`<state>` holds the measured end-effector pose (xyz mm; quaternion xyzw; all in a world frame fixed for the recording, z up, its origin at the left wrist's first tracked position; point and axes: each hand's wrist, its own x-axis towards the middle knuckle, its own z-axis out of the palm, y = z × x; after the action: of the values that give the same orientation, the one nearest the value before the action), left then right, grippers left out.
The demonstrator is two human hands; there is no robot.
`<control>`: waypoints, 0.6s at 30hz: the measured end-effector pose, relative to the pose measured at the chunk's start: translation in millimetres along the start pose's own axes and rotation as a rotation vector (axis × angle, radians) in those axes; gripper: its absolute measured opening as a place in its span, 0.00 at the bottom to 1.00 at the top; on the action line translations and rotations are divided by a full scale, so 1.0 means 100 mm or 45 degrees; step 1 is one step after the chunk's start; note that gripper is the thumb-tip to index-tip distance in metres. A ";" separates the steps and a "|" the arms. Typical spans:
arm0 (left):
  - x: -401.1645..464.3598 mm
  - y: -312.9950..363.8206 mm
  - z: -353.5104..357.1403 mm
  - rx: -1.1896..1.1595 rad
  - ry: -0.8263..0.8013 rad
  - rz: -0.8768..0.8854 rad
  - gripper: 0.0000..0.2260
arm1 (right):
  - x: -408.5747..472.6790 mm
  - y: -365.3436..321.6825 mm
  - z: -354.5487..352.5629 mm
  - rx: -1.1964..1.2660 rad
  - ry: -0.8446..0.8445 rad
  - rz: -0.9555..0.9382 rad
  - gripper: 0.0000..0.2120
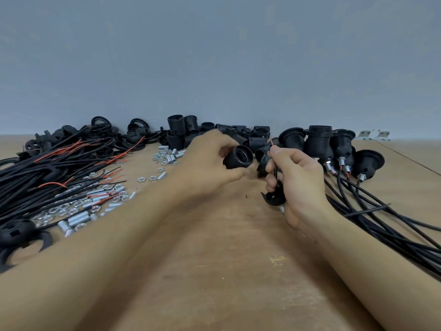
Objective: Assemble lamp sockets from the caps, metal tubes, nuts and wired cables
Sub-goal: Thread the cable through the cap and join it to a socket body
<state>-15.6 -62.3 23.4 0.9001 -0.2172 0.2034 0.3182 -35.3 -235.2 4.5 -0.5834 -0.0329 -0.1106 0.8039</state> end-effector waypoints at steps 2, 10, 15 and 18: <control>-0.31 0.01 -0.06 -0.428 0.074 -0.191 0.15 | -0.03 0.03 0.02 -0.083 -0.089 0.001 0.07; -0.61 -0.07 -0.05 -1.300 0.329 -0.708 0.08 | -0.15 0.11 0.08 -0.257 -0.443 0.034 0.04; -0.57 -0.05 -0.02 -1.252 0.215 -0.767 0.11 | -0.18 0.10 0.10 -0.316 -0.487 0.023 0.04; -0.55 -0.03 0.01 -1.065 0.159 -0.740 0.12 | -0.16 0.11 0.10 -0.331 -0.438 0.026 0.03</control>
<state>-58.7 -46.3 -6.1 0.7051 -0.0015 0.0555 0.7069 -48.0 -220.4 -6.0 -0.6928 -0.1494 -0.0046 0.7055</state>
